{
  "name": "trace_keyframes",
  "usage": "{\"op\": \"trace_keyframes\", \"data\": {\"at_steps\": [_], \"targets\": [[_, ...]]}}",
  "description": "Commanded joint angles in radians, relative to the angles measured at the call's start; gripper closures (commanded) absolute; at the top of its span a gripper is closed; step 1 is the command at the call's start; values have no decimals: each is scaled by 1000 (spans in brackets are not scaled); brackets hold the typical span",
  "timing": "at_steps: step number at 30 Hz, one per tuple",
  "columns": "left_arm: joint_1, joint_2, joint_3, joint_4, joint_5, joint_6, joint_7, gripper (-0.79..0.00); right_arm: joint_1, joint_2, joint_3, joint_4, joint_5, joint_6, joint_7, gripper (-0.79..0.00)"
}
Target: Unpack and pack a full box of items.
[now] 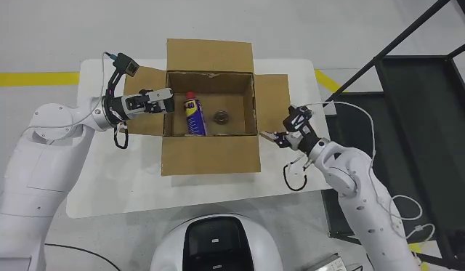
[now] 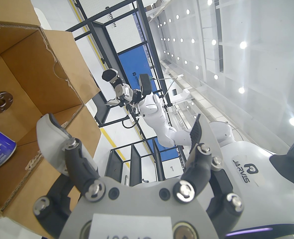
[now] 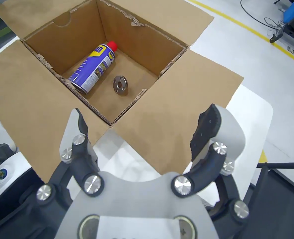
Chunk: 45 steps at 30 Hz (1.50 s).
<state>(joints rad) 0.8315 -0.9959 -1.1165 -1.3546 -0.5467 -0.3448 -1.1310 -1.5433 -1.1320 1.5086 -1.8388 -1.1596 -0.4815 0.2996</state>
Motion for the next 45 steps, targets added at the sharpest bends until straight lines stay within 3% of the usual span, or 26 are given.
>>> {"op": "trace_keyframes", "data": {"at_steps": [1,17,22,27,32,45], "targets": [[0,0,0,0,0,0,0,-785,-2,0,1,-1,2,-2,-2,-785],[0,0,0,0,0,0,0,-785,-8,1,5,2,12,-2,-2,-785],[0,0,0,0,0,0,0,-785,-57,13,102,42,14,-31,-16,-785],[0,0,0,0,0,0,0,-785,-130,27,210,108,18,-88,-51,-785],[0,0,0,0,0,0,0,-785,-161,31,234,191,19,-116,-73,-785],[0,0,0,0,0,0,0,-785,-50,27,164,452,-18,-26,-83,-785]]}}
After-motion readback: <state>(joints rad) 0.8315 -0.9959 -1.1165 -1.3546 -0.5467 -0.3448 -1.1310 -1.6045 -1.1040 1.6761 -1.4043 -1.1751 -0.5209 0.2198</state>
